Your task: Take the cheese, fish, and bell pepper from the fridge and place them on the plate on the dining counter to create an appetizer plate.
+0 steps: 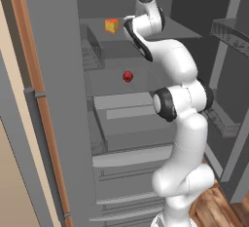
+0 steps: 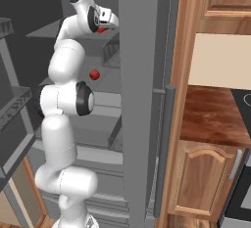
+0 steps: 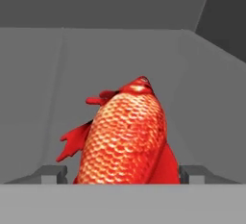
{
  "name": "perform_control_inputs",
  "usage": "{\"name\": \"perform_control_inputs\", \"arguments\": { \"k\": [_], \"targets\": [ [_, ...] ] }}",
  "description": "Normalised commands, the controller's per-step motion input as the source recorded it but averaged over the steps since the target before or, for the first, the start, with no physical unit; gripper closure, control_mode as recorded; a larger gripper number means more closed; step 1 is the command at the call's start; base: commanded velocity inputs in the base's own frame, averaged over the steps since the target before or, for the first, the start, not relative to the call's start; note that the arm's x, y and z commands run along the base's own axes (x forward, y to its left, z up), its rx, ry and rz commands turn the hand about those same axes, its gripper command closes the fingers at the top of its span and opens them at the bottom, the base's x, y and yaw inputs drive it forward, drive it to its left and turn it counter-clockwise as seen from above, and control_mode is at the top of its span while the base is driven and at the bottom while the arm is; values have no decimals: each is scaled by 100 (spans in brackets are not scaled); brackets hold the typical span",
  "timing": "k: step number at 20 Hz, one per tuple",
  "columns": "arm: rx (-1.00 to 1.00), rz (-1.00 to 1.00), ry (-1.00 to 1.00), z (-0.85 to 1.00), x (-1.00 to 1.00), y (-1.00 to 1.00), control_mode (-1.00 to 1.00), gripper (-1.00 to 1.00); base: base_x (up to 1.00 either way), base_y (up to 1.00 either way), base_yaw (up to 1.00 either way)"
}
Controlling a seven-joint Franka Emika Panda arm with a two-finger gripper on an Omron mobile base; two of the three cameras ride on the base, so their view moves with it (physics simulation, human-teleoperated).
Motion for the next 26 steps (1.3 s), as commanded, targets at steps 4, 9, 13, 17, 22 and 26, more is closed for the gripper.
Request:
{"name": "perform_control_inputs", "arguments": {
  "k": [4,9,13,17,22,26],
  "targets": [
    [0,-1,0,-4,25,6,-100,100,0,0,0],
    [0,0,1,0,-2,0,-100,100,0,0,0],
    [0,0,-2,-5,-84,0,-100,100,0,0,0],
    [-1,0,-10,-4,-100,0,-100,100,0,0,0],
    [-4,0,-12,-21,-82,0,-100,100,0,0,0],
    [-2,0,-16,-13,-62,0,-100,100,0,0,0]
  ]
}}
